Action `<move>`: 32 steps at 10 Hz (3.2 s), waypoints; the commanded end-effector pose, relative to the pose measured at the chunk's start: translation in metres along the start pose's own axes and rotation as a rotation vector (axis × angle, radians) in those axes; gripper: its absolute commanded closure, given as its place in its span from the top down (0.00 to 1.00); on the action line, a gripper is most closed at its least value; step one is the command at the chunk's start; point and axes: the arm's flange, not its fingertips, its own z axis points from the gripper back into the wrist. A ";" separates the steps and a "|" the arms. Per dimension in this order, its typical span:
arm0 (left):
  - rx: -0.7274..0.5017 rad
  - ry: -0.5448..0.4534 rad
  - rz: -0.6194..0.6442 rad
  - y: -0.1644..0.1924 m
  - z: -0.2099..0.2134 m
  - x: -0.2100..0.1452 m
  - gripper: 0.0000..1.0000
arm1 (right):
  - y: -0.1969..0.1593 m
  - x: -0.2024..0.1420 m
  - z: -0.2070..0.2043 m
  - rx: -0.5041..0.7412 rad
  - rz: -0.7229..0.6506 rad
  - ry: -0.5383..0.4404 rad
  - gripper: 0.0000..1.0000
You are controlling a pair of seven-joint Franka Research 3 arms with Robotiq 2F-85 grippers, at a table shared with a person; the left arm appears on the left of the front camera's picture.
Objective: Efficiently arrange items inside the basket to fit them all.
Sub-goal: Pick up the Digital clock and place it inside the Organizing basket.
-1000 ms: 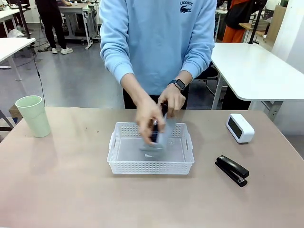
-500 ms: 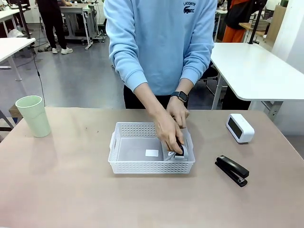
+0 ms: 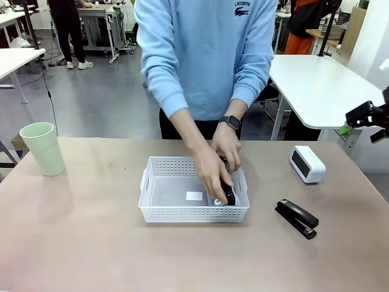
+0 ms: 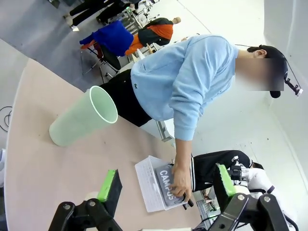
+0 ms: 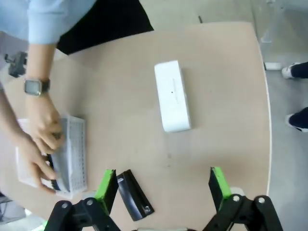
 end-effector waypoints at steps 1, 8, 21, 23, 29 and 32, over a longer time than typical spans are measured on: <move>-0.012 -0.001 -0.023 -0.001 0.003 -0.001 1.00 | 0.007 -0.001 0.001 0.014 -0.009 -0.014 1.00; -0.012 -0.001 -0.023 -0.001 0.003 -0.001 1.00 | 0.022 0.023 -0.006 -0.005 0.072 0.058 1.00; -0.012 -0.001 -0.023 -0.001 0.003 -0.001 1.00 | 0.048 0.115 -0.188 -0.234 0.097 0.512 1.00; -0.012 -0.001 -0.023 -0.001 0.003 -0.001 1.00 | 0.042 0.115 -0.206 -0.272 0.067 0.500 1.00; -0.012 -0.001 -0.023 -0.001 0.003 -0.001 1.00 | 0.032 0.104 -0.242 -0.310 0.042 0.537 1.00; -0.012 -0.001 -0.023 -0.001 0.003 -0.001 1.00 | 0.029 0.091 -0.252 -0.311 0.036 0.541 1.00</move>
